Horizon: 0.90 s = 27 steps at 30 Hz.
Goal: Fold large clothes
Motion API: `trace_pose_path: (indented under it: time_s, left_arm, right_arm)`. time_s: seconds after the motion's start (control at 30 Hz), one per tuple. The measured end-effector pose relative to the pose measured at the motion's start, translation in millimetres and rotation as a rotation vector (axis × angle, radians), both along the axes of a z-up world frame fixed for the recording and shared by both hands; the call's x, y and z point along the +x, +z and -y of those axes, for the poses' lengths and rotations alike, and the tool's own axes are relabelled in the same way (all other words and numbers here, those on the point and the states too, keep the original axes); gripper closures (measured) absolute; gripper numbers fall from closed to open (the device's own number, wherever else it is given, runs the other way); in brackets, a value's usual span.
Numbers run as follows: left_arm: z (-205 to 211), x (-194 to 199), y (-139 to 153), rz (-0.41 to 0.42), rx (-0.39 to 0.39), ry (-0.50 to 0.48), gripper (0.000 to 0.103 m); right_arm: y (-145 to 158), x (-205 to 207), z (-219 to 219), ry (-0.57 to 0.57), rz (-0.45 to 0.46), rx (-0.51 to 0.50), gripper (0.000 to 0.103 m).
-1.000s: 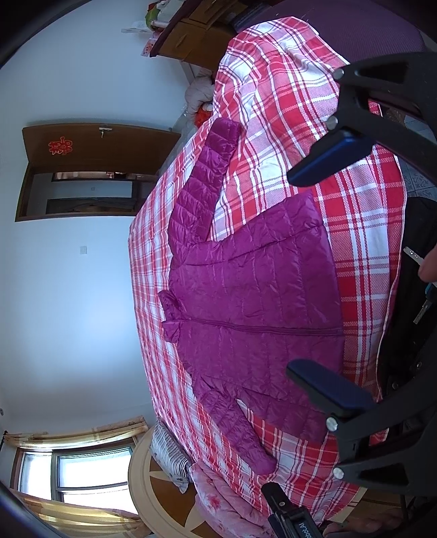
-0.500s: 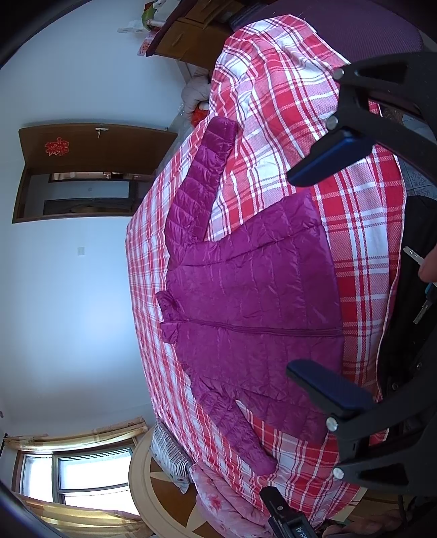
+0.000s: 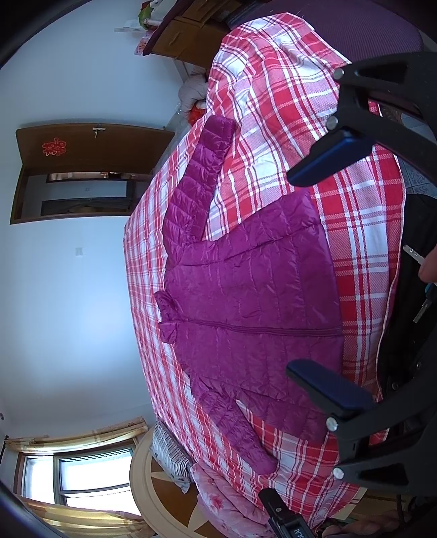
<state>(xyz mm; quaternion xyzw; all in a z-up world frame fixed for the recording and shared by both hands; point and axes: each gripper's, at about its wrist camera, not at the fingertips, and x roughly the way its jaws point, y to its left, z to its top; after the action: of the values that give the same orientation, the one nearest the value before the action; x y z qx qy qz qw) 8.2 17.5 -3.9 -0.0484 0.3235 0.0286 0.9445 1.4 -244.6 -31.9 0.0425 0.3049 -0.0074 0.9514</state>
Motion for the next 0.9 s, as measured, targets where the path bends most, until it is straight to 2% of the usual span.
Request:
trace_pose_path:
  time_s: [0.27,0.47,0.6,0.67,0.9]
  left_arm:
    - [1.2,2.3,-3.5,-0.007,-0.001,-0.009,0.001]
    - [-5.1,19.2,-11.1,-0.032,-0.012,-0.030,0.001]
    - [-10.2,46.8,-20.2,-0.040,-0.030,-0.046,0.001]
    - [-11.3,64.5,-25.1,-0.040,-0.030,-0.043,0.001]
    - [-2.6,142.4,-51.1,-0.054,0.060,-0.038,0.001]
  right_arm:
    - [-5.0,2.1,0.1,0.003,-0.003,0.009,0.000]
    - [-17.4,17.1,21.7,0.031,0.006,0.090,0.000]
    - [-38.8,43.2,54.6,-0.034,-0.001,0.175,0.000]
    - [-49.7,58.0,71.7,-0.080,-0.010,0.183,0.000]
    - [-75.8,113.1,142.8,-0.220,-0.091,0.148,0.000]
